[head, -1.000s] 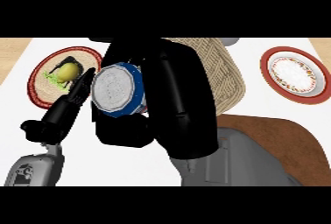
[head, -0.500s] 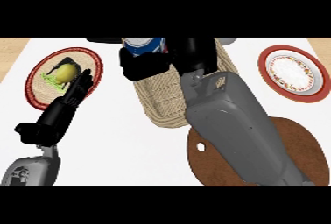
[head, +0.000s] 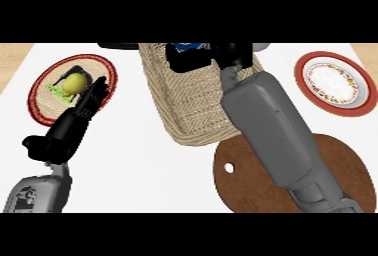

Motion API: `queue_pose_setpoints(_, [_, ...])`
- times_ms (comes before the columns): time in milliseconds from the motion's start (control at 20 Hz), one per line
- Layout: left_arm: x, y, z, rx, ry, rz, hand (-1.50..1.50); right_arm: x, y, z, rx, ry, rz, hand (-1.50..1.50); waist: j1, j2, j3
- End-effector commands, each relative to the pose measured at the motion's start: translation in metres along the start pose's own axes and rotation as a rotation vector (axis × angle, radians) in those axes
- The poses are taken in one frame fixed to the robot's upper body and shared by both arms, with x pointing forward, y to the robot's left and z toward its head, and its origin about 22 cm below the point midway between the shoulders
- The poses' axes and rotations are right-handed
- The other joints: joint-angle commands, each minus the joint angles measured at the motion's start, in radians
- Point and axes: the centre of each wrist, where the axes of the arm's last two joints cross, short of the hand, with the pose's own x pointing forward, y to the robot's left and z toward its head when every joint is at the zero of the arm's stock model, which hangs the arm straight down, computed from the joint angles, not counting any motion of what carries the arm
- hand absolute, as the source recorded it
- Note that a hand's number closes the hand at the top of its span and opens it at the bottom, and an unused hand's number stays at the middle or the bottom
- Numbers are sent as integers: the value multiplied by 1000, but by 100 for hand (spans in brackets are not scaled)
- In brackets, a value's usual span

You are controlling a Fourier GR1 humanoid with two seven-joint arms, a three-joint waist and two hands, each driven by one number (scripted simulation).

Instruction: Pick the can from the cutting board and place it in the basket

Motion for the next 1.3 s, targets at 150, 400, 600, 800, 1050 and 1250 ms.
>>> queue_pose_setpoints(150, [3, 0, -13, 10, -9, -1, 0, -22, -6, -12, -144, 17, -116, 150, -5, 1, 0])
queue_pose_setpoints(400, [0, 5, -6, -1, -5, 21, 0, -41, 0, -28, -113, -15, -58, -150, 2, 1, 0])
queue_pose_setpoints(600, [1, -4, -4, -7, -17, 13, 0, -27, -7, -43, -97, -54, -95, -150, 4, 0, 0])
queue_pose_setpoints(800, [8, 19, 5, 8, -2, 2, 0, -40, -18, -35, -123, -71, -212, -150, 0, -2, 0])
queue_pose_setpoints(1050, [-14, 5, 13, -3, -4, -8, 0, -25, -43, -51, -169, 32, -362, -150, -2, -2, 0])
queue_pose_setpoints(1250, [1, -8, 14, 12, 5, 7, 0, -57, -86, -52, -164, 126, -429, -150, -8, -6, 1])
